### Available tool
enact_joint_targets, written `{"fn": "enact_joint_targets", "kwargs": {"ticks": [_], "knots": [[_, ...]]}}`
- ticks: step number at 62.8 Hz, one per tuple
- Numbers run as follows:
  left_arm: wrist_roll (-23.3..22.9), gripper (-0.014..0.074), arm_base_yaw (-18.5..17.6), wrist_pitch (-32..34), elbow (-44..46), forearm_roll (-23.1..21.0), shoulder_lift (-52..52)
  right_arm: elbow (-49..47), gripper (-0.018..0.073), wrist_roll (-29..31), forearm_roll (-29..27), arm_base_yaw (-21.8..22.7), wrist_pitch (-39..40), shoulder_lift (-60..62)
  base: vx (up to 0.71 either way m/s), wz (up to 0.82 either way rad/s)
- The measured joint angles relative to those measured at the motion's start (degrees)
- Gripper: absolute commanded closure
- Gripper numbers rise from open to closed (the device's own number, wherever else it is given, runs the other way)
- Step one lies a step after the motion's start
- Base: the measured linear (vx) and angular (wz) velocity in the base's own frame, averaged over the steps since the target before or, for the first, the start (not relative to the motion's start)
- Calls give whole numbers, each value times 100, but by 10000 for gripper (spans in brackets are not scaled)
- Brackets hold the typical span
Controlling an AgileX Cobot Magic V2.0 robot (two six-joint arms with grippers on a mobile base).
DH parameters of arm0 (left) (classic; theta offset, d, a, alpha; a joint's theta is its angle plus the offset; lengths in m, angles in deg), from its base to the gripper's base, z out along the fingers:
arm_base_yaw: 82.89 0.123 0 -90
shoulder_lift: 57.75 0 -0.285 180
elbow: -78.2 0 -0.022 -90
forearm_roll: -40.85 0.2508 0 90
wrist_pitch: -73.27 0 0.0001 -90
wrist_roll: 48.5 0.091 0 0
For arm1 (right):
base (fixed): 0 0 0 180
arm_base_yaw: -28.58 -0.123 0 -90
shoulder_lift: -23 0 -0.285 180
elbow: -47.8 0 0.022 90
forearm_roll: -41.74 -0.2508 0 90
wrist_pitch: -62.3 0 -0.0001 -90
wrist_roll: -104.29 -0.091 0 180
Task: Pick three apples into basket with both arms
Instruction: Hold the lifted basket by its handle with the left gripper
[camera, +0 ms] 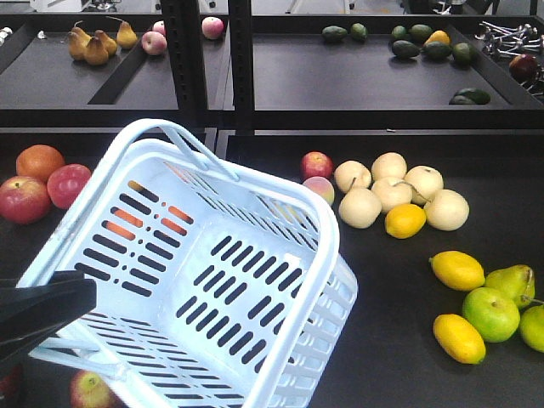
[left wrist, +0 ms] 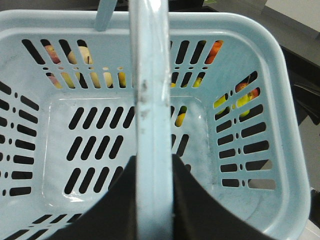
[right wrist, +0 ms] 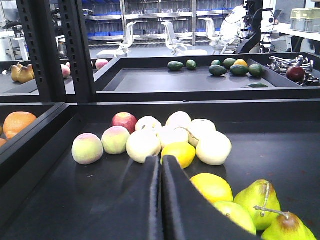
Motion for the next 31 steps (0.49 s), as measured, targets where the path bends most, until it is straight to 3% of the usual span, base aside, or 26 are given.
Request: {"fn": "enact_joint_targets", "kwargs": {"ticks": [31], "knots": [[0,604,0,-5,-6,0,0,0,564,0,0,0,0,0,0,0]]}}
